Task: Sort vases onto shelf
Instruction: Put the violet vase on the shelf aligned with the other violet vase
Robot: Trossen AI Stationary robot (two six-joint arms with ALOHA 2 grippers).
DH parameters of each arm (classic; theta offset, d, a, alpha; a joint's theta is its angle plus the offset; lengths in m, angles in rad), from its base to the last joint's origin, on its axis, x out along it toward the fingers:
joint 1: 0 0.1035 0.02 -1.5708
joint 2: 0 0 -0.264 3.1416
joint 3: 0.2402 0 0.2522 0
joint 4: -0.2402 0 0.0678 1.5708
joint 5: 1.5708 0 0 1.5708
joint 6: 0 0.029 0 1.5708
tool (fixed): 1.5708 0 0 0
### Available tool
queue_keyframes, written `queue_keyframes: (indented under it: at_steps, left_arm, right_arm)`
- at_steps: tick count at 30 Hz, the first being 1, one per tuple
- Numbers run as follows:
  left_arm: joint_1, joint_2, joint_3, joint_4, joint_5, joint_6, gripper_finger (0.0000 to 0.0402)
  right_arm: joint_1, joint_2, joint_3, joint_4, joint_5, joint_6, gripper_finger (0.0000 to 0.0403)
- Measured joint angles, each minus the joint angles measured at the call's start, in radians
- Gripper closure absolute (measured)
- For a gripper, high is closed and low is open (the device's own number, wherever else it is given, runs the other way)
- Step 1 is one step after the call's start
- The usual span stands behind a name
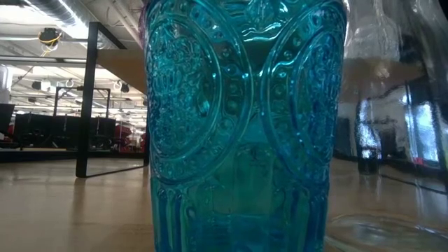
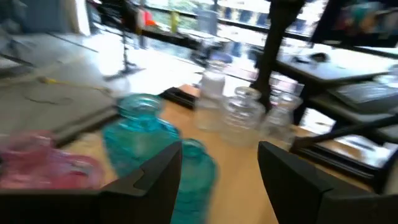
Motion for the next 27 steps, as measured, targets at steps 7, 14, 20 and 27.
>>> queue_keyframes:
  at_steps: [7, 14, 20, 27]
  left_arm:
    - [-0.016, 0.003, 0.000, -0.002, 0.294, -0.201, 0.0203]
    - [-0.046, 0.005, 0.000, -0.009, 0.317, -0.306, 0.0256]
    - [-0.021, 0.034, -0.002, -0.155, 0.348, -0.589, 0.0326]
    - [-0.017, 0.038, -0.002, -0.206, 0.311, -0.663, 0.0395]
  right_arm:
    - [0.000, 0.010, 0.000, -0.009, -0.019, 0.000, 0.0307]
    - [0.001, 0.022, -0.003, -0.021, -0.026, 0.000, 0.0307]
    - [0.001, 0.030, -0.005, -0.031, -0.026, 0.000, 0.0307]
    - [0.001, 0.031, -0.005, -0.040, -0.026, 0.000, 0.0307]
